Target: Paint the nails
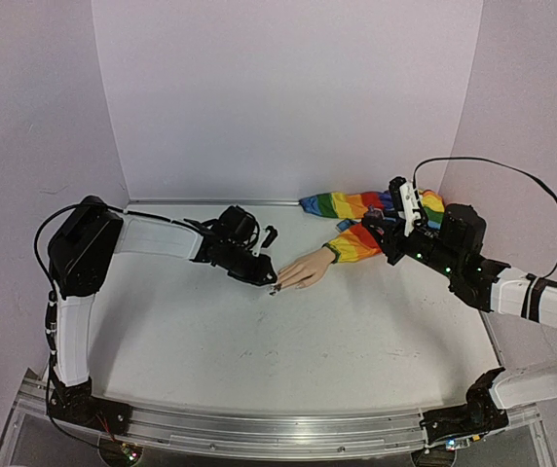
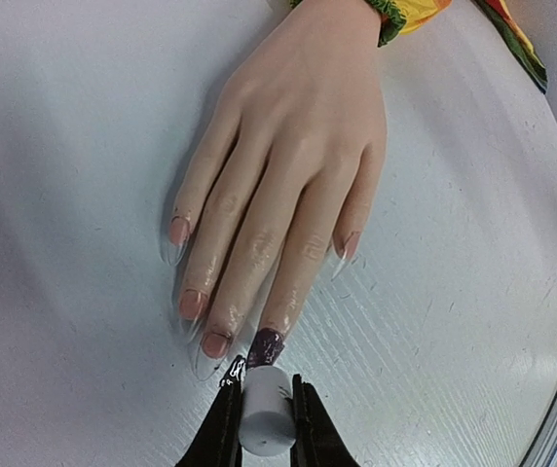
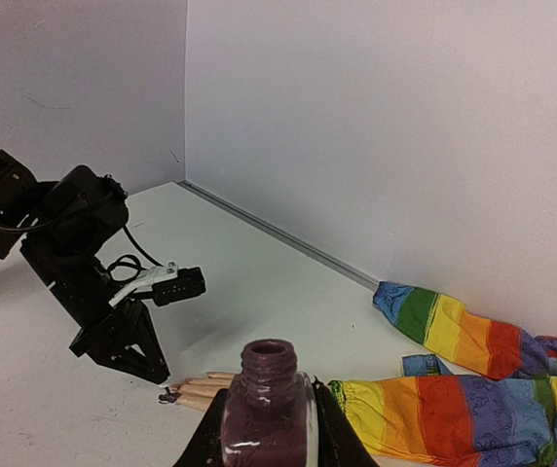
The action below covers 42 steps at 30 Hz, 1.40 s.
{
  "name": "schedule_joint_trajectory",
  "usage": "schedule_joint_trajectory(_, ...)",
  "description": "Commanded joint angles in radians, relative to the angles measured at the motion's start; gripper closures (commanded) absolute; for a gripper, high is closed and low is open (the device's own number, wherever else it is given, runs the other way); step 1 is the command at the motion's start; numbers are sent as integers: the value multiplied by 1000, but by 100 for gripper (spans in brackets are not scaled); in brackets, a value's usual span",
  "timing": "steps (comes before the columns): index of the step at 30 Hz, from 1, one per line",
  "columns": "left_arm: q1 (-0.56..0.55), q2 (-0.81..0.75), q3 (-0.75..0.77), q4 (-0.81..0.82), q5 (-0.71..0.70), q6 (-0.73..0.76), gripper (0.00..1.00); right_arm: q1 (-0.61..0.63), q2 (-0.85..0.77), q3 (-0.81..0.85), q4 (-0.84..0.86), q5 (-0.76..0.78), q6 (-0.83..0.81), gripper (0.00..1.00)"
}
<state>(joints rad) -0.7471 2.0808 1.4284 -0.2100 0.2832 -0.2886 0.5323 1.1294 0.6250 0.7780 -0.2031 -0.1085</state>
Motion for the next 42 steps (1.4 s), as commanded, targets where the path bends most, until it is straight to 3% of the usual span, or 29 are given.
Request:
schedule_joint_trajectory(1,-3,-18,-9,0,-19,-3,100,-5,-17,10,73,-18,2,100)
schedule_joint_trajectory(27,13,-116,-26,15,-53,24,100,-6,-14,10,72,-20,4,100)
schedule_joint_trajectory(42,14,-41,53,12,26,-7,100,-5,-17,8,73,-22,4,100)
